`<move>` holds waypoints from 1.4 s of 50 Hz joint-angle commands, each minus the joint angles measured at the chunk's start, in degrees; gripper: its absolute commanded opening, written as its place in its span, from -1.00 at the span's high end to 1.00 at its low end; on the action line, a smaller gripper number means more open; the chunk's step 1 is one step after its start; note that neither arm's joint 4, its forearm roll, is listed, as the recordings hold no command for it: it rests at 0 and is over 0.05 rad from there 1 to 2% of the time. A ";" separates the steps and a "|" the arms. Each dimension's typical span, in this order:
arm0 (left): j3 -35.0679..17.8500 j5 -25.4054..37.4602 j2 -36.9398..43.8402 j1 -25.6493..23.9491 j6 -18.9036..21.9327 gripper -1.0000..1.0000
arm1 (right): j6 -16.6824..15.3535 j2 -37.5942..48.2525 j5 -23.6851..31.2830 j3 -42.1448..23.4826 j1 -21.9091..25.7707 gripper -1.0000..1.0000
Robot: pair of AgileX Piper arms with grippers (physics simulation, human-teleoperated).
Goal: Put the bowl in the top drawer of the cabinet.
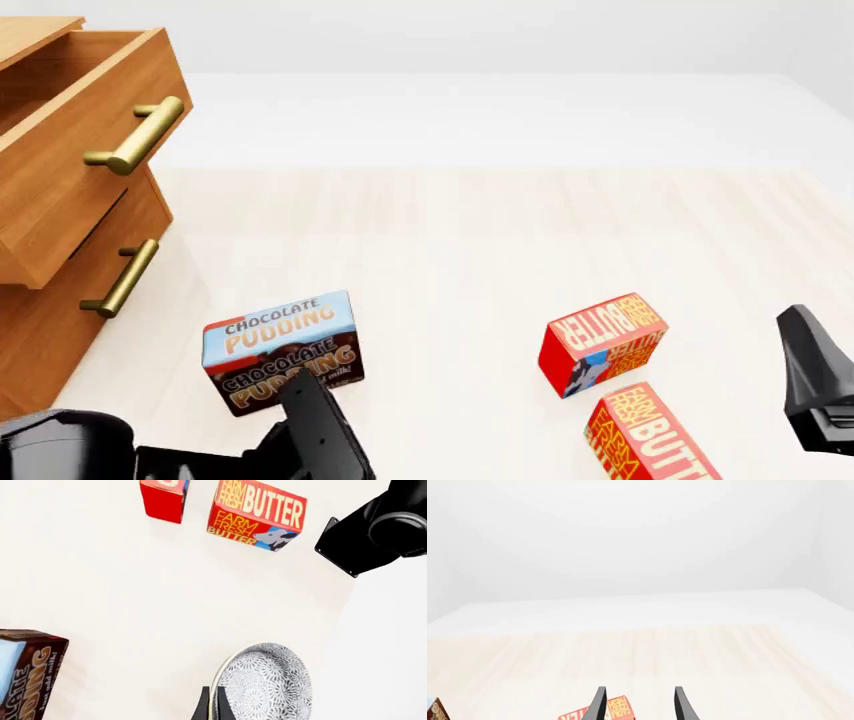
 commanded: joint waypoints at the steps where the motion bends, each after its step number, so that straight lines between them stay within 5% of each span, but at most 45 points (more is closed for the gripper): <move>1: -3.62 4.55 -2.24 0.74 2.19 1.00 | 0.06 0.00 -0.08 0.00 0.06 -1.00; 23: -13.13 19.90 -9.00 6.77 9.73 1.00 | 0.00 0.00 -0.07 0.00 -0.03 -1.00; 45: -25.07 32.91 -16.45 18.98 19.35 1.00 | -0.09 0.00 -0.03 0.00 -0.07 -1.00; 70: -37.12 39.75 -21.25 32.79 27.11 1.00 | -0.08 0.00 -0.17 0.00 -0.16 -1.00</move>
